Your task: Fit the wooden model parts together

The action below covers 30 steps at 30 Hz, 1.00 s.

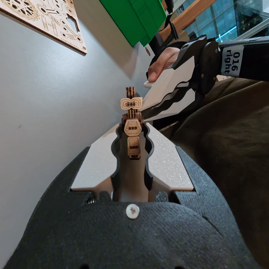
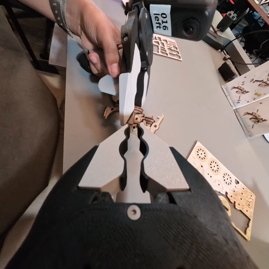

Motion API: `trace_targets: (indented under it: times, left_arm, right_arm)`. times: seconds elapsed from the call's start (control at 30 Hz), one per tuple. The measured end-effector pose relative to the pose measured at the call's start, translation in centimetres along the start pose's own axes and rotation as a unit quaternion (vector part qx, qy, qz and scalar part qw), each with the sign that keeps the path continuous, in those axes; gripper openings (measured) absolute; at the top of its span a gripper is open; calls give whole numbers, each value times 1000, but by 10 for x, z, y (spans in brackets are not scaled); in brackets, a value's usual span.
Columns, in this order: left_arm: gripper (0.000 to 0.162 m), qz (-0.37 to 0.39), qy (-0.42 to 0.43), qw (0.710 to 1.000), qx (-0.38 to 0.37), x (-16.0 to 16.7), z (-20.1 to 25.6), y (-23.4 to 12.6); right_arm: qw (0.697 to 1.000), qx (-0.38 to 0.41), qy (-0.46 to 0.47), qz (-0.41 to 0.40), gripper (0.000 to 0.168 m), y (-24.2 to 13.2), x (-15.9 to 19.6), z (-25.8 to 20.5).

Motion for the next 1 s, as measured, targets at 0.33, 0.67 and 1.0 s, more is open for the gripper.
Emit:
trace_targets:
  times: [0.33, 0.67, 1.0]
  left_arm:
    - [27, 6, -41, 999, 23, -1, -3, -2]
    - [27, 23, -89, 994, 62, -4, -4, -4]
    - [27, 16, -104, 991, 86, -3, -3, -3]
  right_arm:
    - [1000, 19, 1, 14, 9, 1, 0, 2]
    - [999, 25, 27, 36, 9, -3, -2, 6]
    - [997, 4, 54, 50, 8, -4, -4, 6]
Point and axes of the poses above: each gripper's, where its closed fingertips meet, y out along the fingers, x out of its underside, z = x × y across the jaws, the point moved 8 cm from there along -y, back along the fingers, and after that the axes turned 6 degrees about -x, right-handed, at the moved point
